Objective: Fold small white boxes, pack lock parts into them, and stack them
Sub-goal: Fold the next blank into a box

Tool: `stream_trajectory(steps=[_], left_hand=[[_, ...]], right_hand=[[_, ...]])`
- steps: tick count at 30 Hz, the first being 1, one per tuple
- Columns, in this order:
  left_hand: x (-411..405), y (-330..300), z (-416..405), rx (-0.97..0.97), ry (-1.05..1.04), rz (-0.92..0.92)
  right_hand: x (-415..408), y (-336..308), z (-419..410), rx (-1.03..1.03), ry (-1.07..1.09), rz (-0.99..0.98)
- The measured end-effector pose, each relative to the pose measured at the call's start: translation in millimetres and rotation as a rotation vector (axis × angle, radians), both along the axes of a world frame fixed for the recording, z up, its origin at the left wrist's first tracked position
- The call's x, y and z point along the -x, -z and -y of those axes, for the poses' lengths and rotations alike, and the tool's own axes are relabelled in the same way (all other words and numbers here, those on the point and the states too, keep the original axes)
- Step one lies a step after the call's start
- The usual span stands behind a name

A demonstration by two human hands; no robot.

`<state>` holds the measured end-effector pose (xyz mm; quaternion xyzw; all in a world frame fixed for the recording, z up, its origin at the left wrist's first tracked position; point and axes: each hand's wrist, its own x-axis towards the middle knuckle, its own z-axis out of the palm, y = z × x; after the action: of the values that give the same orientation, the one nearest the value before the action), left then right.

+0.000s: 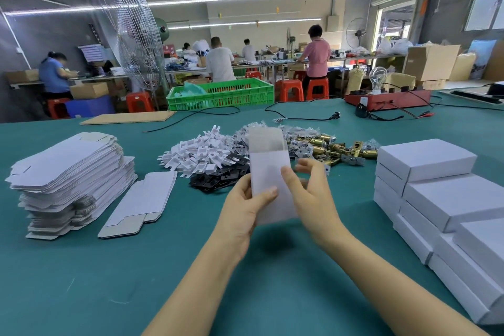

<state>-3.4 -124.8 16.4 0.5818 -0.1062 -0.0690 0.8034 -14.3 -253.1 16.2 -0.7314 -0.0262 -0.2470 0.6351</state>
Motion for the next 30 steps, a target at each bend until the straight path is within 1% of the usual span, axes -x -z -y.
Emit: stream_trajectory(steps=[1,3,6,8,11,14,19,22,26,28,30], left_hand=[[-0.5,5.5,-0.1,-0.052,-0.044,0.045],[-1.2,12.1,-2.1,-0.117,-0.095,0.107],[-5.1,16.0,-9.2,-0.161,-0.100,0.162],[-7.7,18.1,-12.6,-0.204,-0.081,0.186],[-8.9,21.5,-14.4,-0.235,-0.063,0.166],[-11.0,22.7,-18.2,-0.263,-0.030,0.159],[-13.8,23.9,-21.1,-0.249,-0.020,0.137],[-14.6,23.4,-19.5,-0.269,-0.037,0.148],[-17.1,24.4,-17.1,-0.251,-0.069,0.135],[-20.3,26.4,-17.6,-0.218,-0.115,0.096],[-23.4,28.6,-18.6,-0.198,-0.143,0.067]], right_hand=[[-1.1,3.4,1.7,-0.014,-0.040,-0.033],[-0.6,7.6,3.3,-0.042,-0.127,-0.038],[1.1,9.1,3.3,-0.083,-0.209,0.005],[1.2,11.9,2.8,-0.074,-0.233,0.010],[1.3,19.0,2.5,-0.095,-0.271,-0.020],[1.3,22.7,3.6,-0.182,-0.332,-0.042],[0.4,24.9,9.4,-0.356,-0.461,-0.118],[1.0,20.8,16.8,-0.362,-0.499,-0.165],[-3.2,13.7,29.2,-0.357,-0.473,-0.261],[-9.8,11.6,38.6,-0.374,-0.348,-0.324],[-20.9,11.0,52.2,-0.417,-0.143,-0.368]])
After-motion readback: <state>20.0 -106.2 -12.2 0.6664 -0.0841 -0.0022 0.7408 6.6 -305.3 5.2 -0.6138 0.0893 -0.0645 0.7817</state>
